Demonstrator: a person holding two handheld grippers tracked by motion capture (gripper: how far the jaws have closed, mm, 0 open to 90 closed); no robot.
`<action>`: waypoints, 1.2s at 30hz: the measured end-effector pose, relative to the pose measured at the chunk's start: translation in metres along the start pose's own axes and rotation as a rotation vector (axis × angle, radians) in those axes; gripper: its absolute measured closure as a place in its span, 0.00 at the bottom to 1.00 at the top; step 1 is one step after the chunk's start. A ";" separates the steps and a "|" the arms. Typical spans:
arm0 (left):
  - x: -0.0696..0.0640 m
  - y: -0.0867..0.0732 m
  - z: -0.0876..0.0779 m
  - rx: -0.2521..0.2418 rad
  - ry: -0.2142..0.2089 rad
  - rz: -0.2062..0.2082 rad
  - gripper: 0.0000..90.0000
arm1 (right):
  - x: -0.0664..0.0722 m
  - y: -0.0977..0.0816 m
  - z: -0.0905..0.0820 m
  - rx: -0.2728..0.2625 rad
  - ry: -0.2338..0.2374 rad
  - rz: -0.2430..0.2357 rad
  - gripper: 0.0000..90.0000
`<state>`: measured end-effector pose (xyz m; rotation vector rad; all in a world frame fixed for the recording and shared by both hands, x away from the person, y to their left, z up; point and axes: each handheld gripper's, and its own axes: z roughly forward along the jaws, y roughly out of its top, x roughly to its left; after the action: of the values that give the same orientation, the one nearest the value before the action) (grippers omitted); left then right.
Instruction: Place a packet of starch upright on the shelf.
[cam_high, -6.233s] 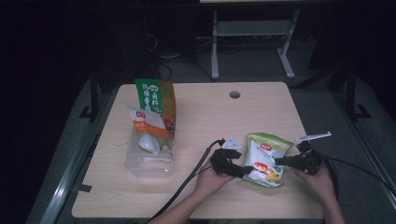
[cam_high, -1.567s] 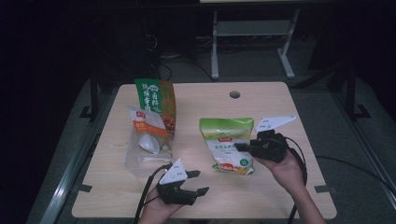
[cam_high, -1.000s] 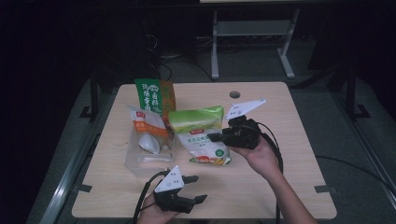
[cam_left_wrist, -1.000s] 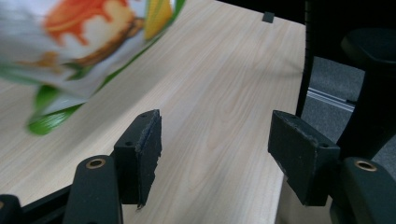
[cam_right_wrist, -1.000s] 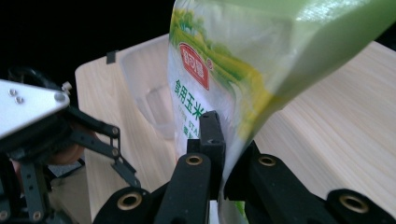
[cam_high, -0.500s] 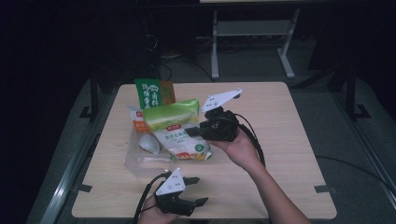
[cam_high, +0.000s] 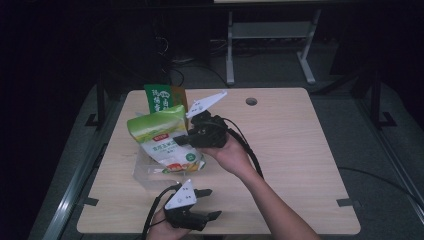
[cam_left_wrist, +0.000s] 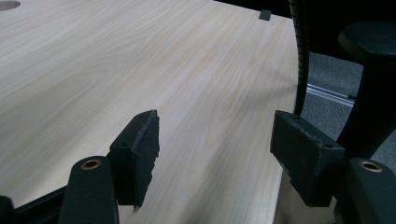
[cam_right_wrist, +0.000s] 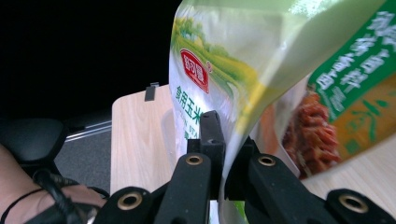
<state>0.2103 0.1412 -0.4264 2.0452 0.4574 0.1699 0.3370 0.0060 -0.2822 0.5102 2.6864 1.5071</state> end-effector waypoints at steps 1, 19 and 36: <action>0.000 0.000 0.000 -0.001 -0.001 -0.002 0.36 | 0.000 0.002 0.004 0.002 0.007 0.002 0.99; 0.004 -0.004 0.002 0.002 0.004 -0.035 0.35 | -0.005 0.011 0.066 0.044 0.107 0.010 0.99; 0.005 -0.005 0.000 0.001 0.009 -0.026 0.34 | -0.011 0.001 0.111 0.094 0.151 0.023 0.99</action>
<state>0.2135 0.1458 -0.4312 2.0389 0.4899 0.1630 0.3668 0.0958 -0.3419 0.4490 2.8867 1.4881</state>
